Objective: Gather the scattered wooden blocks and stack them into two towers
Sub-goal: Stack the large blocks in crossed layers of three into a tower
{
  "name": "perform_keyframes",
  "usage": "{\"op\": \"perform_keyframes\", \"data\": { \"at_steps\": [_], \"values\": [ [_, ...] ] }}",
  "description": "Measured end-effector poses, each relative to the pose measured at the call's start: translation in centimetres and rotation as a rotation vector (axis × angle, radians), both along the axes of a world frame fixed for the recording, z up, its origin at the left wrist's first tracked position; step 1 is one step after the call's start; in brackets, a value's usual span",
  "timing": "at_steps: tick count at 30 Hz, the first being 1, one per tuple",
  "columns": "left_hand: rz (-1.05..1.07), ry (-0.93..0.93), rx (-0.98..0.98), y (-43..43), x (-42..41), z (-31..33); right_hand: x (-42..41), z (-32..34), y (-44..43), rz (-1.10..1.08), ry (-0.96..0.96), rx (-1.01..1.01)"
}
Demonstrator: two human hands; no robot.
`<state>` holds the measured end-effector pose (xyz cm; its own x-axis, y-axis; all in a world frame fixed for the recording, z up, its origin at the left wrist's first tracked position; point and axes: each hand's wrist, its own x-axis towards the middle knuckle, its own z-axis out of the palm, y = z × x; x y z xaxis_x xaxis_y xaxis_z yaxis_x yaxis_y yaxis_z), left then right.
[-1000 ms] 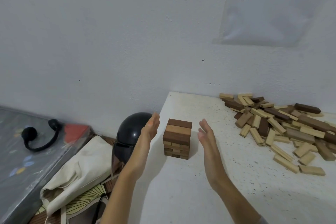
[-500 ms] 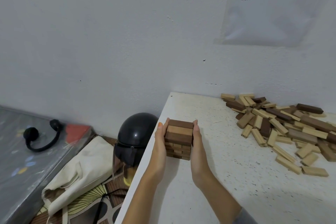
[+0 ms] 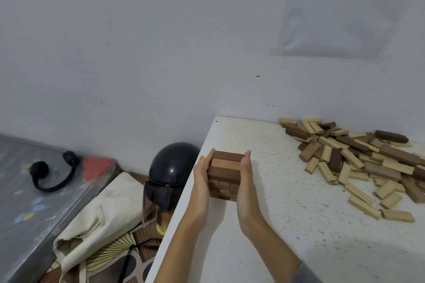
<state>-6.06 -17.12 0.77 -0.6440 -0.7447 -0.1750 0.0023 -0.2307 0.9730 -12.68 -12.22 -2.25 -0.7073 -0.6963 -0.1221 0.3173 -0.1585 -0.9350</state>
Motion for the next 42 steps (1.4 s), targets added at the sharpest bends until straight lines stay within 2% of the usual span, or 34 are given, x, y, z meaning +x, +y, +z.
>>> {"op": "perform_keyframes", "data": {
  "at_steps": [19, 30, 36, 42],
  "values": [
    [0.023, -0.001, 0.021, 0.4, 0.0, -0.1, 0.3, 0.3, 0.2, -0.041, 0.014, 0.082],
    [0.039, 0.004, -0.040, 0.9, 0.0, 0.4, 0.8, 0.1, 0.1, -0.029, -0.016, 0.037],
    [0.033, -0.006, -0.004, 0.8, 0.3, 0.9, 0.5, 1.1, 0.9, -0.004, 0.004, 0.076],
    [0.095, 0.056, -0.139, -0.2, 1.4, 2.2, -1.2, 4.4, 3.6, -0.094, 0.108, 0.079]
  ]
}}
